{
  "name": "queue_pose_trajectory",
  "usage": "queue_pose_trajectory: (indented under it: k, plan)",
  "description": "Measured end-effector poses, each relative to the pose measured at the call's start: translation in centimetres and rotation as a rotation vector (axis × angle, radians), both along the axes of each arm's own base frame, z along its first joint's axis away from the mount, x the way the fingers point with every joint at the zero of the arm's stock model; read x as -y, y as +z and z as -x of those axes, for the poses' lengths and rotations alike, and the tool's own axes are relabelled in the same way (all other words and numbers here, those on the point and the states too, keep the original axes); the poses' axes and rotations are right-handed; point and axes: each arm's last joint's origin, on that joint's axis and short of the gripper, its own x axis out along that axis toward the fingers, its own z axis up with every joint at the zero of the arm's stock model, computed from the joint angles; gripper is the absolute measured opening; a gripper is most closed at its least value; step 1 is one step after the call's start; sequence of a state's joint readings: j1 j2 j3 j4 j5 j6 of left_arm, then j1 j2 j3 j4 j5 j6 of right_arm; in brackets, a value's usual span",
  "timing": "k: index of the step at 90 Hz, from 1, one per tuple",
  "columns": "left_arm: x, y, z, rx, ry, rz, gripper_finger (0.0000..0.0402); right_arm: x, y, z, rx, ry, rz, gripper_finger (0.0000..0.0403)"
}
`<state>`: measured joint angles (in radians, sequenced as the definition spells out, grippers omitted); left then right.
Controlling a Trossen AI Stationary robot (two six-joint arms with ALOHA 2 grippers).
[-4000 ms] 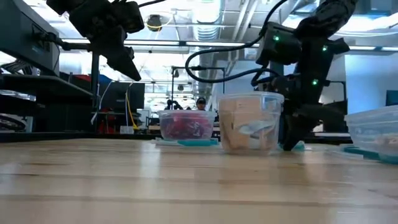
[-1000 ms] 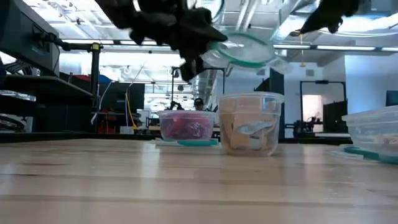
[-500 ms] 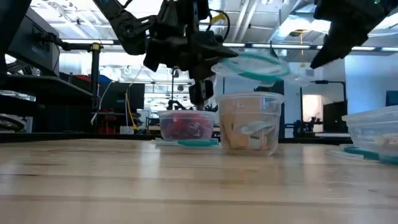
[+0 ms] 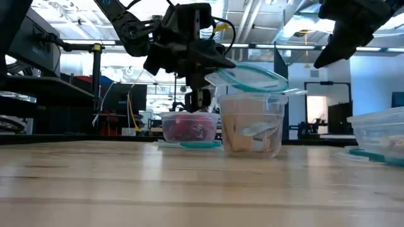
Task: Sort candy
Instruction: Close the small circular transparent bin
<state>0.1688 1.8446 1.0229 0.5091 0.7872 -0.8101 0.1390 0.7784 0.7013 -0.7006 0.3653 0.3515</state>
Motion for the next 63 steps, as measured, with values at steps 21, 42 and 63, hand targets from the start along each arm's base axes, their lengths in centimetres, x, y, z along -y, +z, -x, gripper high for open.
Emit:
queue_pose_trajectory:
  k: [21,42,63]
  plan:
    - [0.26,0.48,-0.06,0.013,-0.03,0.047,0.003,0.0,0.0,0.0,0.0,-0.002,-0.002,0.0054]
    - [0.44,0.0,0.02,-0.013,-0.028,0.018,0.003,0.0,0.0,0.0,0.001,-0.005,-0.005,0.0054]
    - [0.26,-0.05,0.05,-0.017,-0.021,0.017,0.0033,0.0,0.0,0.0,0.001,-0.005,-0.005,0.0054]
